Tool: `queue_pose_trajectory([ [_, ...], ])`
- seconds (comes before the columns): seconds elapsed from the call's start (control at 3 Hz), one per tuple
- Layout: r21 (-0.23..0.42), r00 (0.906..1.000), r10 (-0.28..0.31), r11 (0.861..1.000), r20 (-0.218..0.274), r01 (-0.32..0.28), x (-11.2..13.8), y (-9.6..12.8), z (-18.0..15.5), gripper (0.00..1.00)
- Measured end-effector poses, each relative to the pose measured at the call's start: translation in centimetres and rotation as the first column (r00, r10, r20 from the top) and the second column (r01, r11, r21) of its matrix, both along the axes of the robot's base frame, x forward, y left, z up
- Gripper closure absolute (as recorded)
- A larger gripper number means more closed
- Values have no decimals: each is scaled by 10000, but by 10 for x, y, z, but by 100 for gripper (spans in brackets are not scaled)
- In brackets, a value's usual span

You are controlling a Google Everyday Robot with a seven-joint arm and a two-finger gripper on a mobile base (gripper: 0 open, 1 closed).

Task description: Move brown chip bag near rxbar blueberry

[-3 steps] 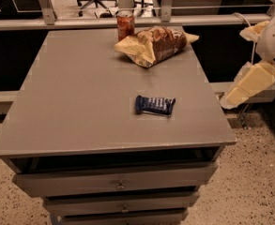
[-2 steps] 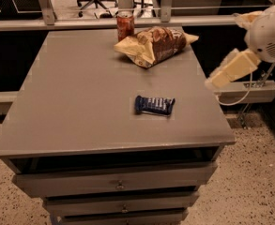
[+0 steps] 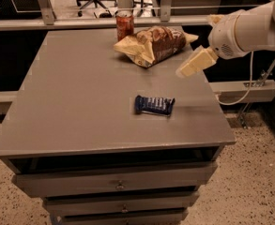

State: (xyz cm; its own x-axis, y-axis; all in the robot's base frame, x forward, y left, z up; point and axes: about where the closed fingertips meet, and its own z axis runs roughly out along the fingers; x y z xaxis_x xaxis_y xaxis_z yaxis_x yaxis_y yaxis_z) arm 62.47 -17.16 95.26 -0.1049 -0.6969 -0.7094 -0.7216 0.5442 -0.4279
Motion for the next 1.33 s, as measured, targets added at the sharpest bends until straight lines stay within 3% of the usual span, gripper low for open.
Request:
queue_pose_trajectory([
  [0.67, 109, 9995, -279, 9996, 156, 277, 5, 0, -2, 0],
  [1.33, 462, 9959, -761, 9962, 491, 739, 52, 11, -17, 0],
])
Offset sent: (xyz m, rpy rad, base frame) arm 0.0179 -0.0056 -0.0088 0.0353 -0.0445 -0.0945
